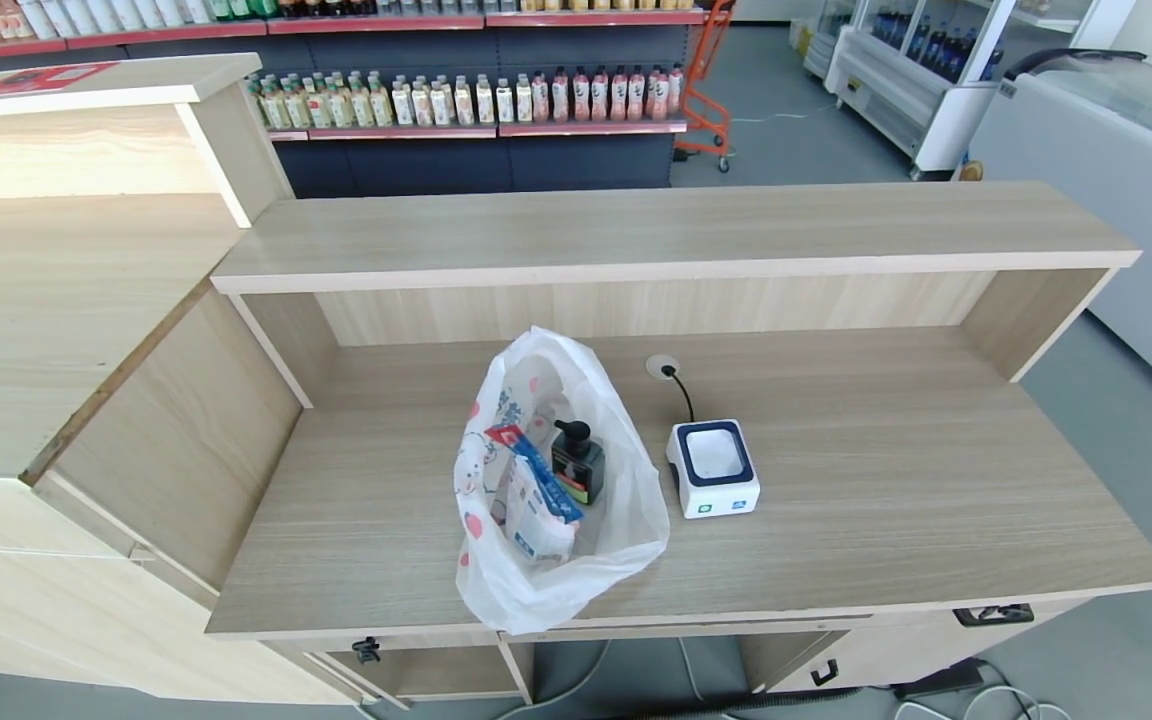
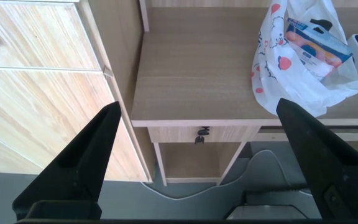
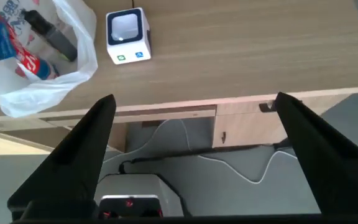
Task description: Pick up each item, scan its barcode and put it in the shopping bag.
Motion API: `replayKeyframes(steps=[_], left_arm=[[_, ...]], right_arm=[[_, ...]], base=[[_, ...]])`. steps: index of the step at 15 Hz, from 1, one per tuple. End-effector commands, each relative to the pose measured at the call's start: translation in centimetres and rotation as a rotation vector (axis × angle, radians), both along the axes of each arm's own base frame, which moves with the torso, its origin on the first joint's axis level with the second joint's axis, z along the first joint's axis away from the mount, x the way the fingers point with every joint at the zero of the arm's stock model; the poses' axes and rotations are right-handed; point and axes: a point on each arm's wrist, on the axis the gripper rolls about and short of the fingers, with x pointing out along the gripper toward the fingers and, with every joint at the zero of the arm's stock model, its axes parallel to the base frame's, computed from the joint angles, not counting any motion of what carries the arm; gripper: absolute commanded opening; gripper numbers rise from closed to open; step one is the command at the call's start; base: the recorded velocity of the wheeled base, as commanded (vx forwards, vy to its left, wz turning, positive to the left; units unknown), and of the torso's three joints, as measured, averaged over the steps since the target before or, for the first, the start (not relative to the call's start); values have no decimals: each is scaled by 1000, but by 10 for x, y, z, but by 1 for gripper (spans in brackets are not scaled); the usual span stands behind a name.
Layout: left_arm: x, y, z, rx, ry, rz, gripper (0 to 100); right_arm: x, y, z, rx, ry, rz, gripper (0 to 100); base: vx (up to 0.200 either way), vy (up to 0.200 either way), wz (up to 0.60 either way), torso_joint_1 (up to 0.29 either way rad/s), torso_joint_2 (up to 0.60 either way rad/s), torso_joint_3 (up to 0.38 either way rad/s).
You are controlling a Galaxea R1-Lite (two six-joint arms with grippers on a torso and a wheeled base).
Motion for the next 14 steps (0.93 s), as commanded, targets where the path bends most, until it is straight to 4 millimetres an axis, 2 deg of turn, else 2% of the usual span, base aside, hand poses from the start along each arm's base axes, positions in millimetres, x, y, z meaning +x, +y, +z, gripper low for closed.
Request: replayKeyframes(steps=[1,10,11,14], left_arm=[[0,0,0,0,0,1,100],[0,0,0,0,0,1,100],[0,0,0,0,0,1,100],[0,0,0,0,0,1,100]], right_arm=[[-27,-1,-37,-41,-119,-41,100],[-29,-1,-38,-21,-150,-35,100],[-29,-1,-38,-21,-150,-35,0],[-29,-1,-38,-28,-150,-35,0]], base=[[0,0,0,0,0,0],[0,0,0,0,0,0],[0,0,0,0,0,0],[0,0,0,0,0,0]])
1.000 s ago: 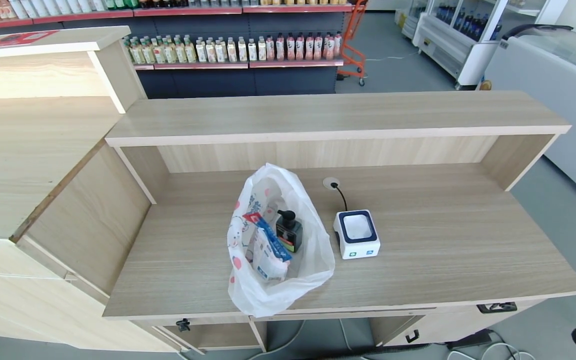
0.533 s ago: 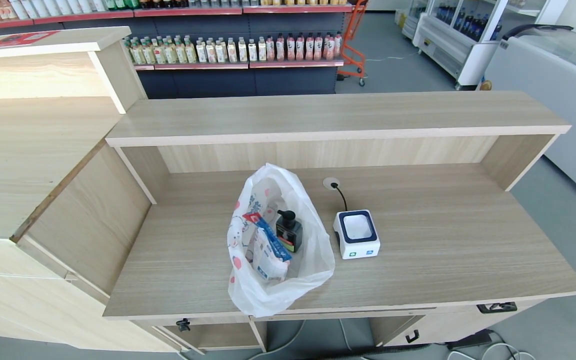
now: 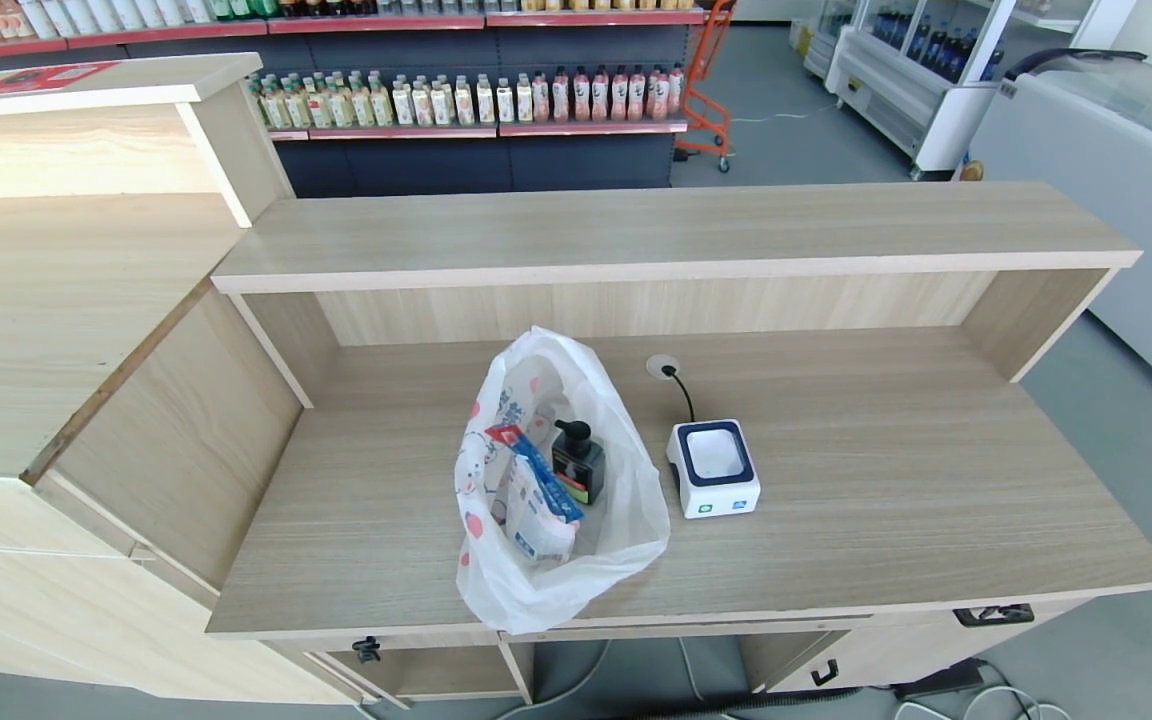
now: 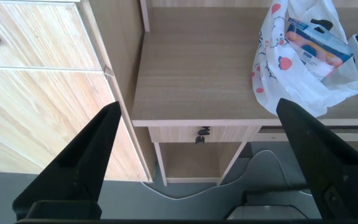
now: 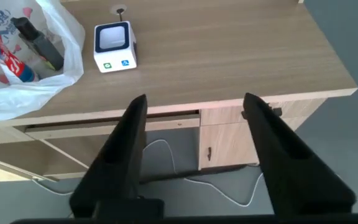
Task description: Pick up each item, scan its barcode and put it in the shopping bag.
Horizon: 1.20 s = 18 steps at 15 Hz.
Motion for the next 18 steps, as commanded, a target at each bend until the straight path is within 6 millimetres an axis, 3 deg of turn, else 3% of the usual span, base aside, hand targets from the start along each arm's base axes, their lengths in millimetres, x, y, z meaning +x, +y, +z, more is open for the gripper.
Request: replayKeyframes(steps=[1,6,13,18], left_arm=[[0,0,0,0,0,0,100],[0,0,0,3,0,-1,100],[0,0,0,3,0,-1,100],[0,0,0,4,0,-1,100]], right_arm=[[0,0,0,5,7,0,0],[0,0,0,3,7,0,0],[0,0,0,5,7,0,0],[0,0,0,5,7,0,0]], base=[[0,0,0,0,0,0],[0,0,0,0,0,0],[0,-200,0,6,2,-2],[0,0,0,0,0,0]])
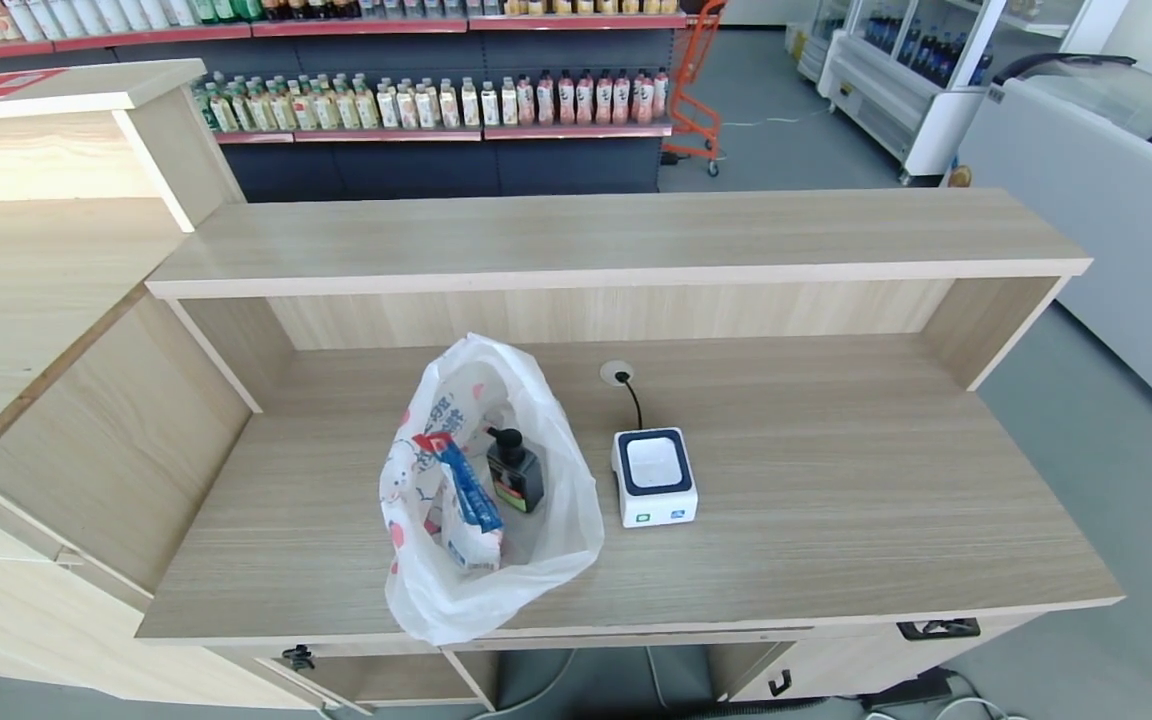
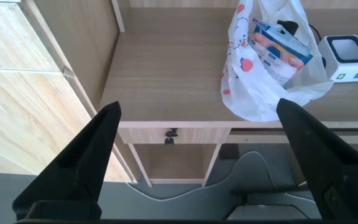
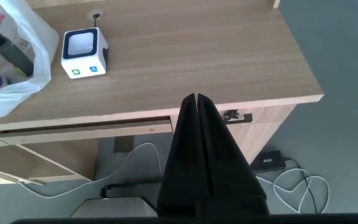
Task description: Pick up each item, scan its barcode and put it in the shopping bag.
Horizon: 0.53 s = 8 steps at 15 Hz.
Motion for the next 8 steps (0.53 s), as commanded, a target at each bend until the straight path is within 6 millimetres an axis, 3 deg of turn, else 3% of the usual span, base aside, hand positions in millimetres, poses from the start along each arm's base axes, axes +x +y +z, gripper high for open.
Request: replayKeyframes(steps=[1,6,8], left_arm=[[0,0,0,1,0,2,100],[0,0,0,0,0,2,100],[0,0,0,-2,0,2,100]], right_arm=[[0,0,0,0,4,2,0],[0,0,0,0,4,2,0],[0,0,0,0,4,2,0]], base=[[200,0,0,-12,-2,2],[200,0,0,5,-2,-1],[0,0,0,0,0,0]])
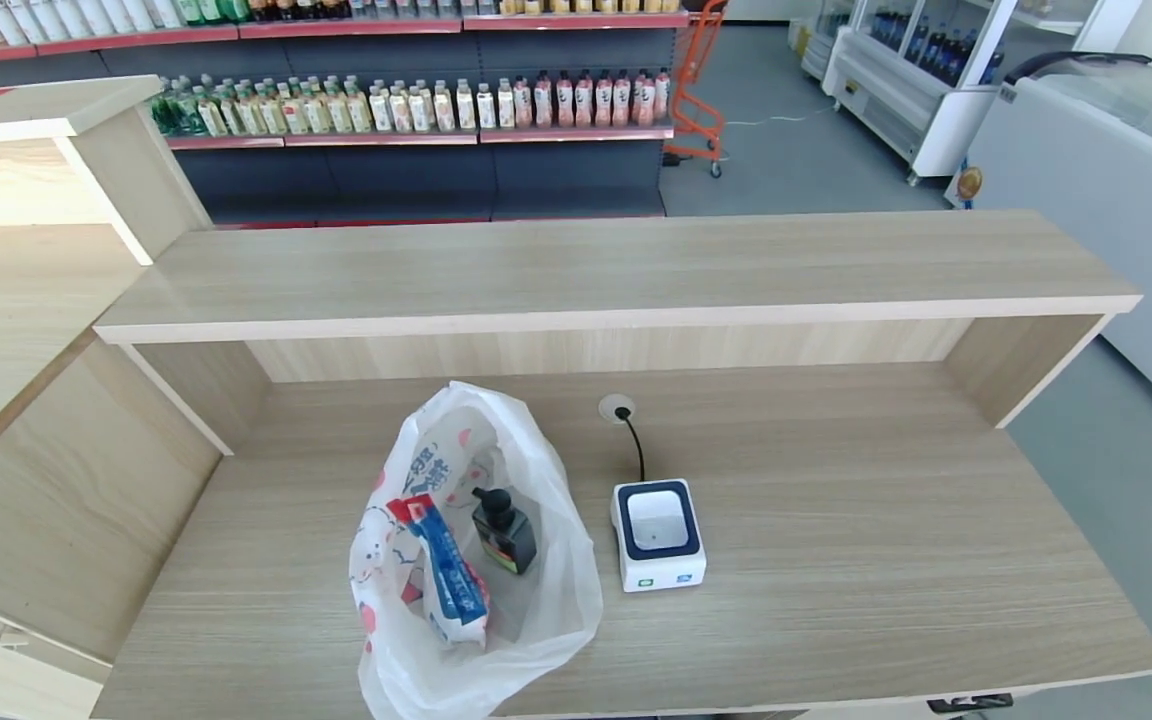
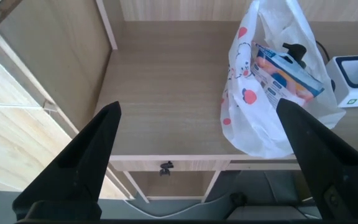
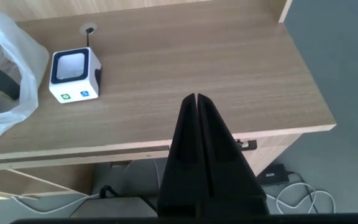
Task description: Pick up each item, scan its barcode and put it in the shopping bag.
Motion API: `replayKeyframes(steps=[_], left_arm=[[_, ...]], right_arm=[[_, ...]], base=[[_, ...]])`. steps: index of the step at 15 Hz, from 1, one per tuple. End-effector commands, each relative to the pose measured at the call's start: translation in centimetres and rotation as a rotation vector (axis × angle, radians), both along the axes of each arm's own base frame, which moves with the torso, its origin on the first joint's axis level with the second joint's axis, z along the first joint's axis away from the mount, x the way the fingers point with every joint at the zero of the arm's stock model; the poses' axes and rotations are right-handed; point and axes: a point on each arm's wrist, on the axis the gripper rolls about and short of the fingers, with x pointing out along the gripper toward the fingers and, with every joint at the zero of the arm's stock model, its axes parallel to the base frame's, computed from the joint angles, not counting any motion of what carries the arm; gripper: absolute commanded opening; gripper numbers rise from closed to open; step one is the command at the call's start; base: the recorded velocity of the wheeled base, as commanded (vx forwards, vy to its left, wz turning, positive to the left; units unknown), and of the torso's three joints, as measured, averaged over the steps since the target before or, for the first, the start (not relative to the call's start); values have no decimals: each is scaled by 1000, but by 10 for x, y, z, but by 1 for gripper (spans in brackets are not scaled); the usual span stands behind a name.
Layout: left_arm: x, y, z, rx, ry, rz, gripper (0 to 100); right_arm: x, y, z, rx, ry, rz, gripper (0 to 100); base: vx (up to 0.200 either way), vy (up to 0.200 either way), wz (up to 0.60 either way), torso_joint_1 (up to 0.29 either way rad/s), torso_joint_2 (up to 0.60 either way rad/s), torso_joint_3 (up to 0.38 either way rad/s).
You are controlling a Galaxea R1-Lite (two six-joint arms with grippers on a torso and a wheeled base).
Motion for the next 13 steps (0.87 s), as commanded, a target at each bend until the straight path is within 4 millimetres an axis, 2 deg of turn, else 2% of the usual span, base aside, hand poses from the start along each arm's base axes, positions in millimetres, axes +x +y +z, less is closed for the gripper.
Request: replayKeyframes(steps=[1,13], left_arm=[[0,0,0,-1,0,1,100],[0,0,0,-1,0,1,100]], right_arm=[[0,0,0,0,3,1,0],[0,0,0,-11,4,1,0]], base=[[0,0,0,0,0,0],[0,0,0,0,0,0]])
